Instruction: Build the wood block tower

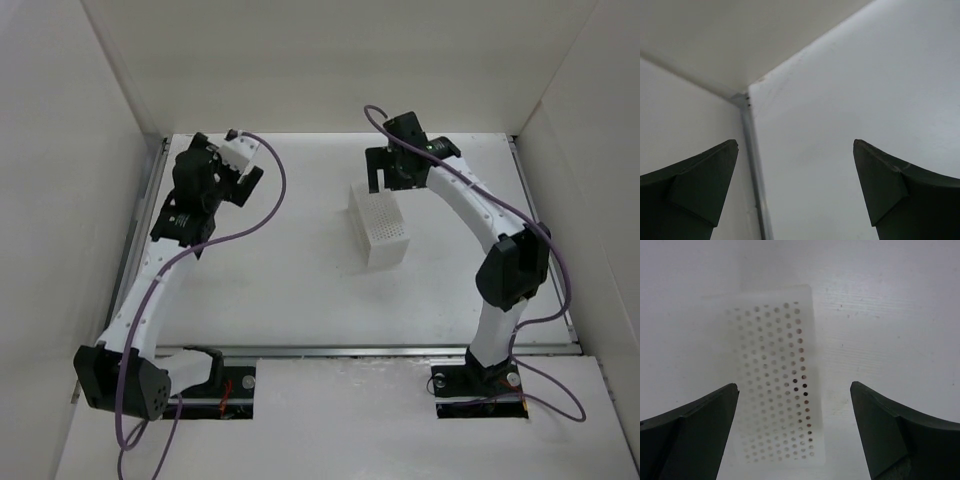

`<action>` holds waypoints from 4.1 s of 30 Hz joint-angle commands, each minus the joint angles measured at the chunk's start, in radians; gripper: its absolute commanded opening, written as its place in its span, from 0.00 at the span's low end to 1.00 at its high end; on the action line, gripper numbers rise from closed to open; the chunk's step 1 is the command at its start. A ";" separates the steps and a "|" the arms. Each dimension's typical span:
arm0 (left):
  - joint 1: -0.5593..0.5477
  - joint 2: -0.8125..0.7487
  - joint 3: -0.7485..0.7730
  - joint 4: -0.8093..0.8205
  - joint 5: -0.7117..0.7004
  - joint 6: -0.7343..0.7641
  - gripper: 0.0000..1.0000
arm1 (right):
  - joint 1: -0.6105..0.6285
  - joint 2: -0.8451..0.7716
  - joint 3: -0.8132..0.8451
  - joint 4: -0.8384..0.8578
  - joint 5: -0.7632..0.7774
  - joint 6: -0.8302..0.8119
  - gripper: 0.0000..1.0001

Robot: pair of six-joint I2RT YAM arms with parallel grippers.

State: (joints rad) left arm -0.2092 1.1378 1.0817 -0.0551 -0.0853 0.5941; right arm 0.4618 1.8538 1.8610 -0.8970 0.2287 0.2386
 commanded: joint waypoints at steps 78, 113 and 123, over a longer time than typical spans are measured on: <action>-0.255 1.100 0.767 2.017 1.435 -2.565 0.00 | -0.426 -0.146 -0.692 0.602 -0.692 0.278 0.77; -0.268 1.166 0.830 2.121 1.196 -2.593 0.00 | -0.397 -0.481 -1.030 1.119 -0.876 0.673 0.77; -0.268 1.185 0.771 2.121 1.246 -2.570 0.00 | -0.397 -0.565 -0.951 0.808 -0.643 0.567 0.77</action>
State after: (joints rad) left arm -0.4694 2.3287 1.8610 1.3060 1.1172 -2.0266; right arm 0.0475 1.3327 0.8360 -0.0681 -0.4599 0.8482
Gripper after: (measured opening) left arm 0.010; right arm 0.770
